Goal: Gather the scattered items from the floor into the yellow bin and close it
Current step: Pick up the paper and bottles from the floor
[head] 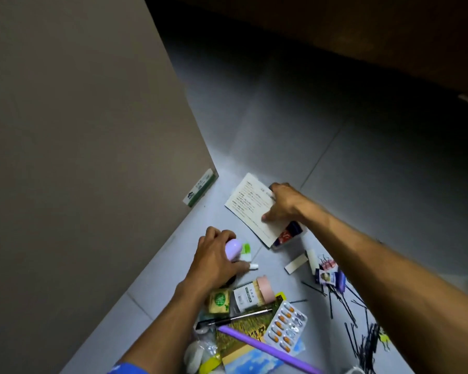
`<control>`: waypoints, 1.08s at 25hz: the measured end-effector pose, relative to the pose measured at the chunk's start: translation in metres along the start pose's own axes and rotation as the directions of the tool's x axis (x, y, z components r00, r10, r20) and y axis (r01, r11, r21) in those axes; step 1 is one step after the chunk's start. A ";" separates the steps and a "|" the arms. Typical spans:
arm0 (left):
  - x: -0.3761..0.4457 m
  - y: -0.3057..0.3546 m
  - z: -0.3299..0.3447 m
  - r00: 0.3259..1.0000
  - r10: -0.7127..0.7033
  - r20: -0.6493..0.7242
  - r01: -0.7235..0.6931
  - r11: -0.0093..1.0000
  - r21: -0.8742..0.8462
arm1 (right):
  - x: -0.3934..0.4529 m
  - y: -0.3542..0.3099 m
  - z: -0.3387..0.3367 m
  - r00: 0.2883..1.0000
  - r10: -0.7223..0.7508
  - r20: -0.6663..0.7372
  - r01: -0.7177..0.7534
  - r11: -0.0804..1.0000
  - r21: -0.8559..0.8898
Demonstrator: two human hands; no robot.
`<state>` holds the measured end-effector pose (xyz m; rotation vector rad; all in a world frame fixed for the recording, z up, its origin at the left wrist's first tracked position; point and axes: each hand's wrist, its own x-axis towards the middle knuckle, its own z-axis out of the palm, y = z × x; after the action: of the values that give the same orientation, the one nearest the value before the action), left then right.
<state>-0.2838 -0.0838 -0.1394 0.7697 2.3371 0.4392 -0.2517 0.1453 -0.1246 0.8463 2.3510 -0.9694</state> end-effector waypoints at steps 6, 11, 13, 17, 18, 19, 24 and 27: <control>-0.010 0.018 0.002 0.997 0.073 0.031 -0.077 0.979 0.187 | -0.077 0.042 0.026 0.995 0.039 0.088 -0.070 0.920 0.387; -0.018 0.036 -0.009 0.974 -0.161 -0.157 0.147 0.984 -0.100 | -0.154 0.080 0.036 0.955 -0.037 0.295 -0.253 0.418 0.872; -0.025 0.041 -0.016 0.972 -0.213 -0.100 0.179 0.944 -0.278 | -0.176 0.076 0.065 0.923 -0.028 0.384 -0.354 0.335 0.873; -0.049 0.042 0.004 0.937 -0.277 0.215 0.350 0.754 -0.556 | -0.191 0.056 0.113 0.927 0.077 0.367 -0.375 0.170 0.911; -0.053 0.042 0.010 0.916 -0.316 0.248 0.401 0.685 -0.608 | -0.191 0.053 0.116 0.932 0.083 0.353 -0.362 0.141 0.921; -0.057 0.043 0.015 0.897 -0.350 0.272 0.439 0.623 -0.648 | -0.191 0.052 0.118 0.933 0.076 0.351 -0.358 0.120 0.926; -0.069 0.089 0.018 0.904 -0.282 0.322 0.419 0.436 -0.796 | -0.202 0.083 0.095 0.948 0.009 0.317 -0.317 -0.027 0.948; -0.074 0.149 0.016 0.957 -0.071 0.281 0.282 0.456 -0.844 | -0.238 0.117 0.056 0.989 -0.006 0.151 -0.151 -0.070 0.986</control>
<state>-0.1649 -0.0128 -0.0451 0.0266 1.5882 1.2721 0.0064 0.0833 -0.0702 1.2668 0.9287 -2.7306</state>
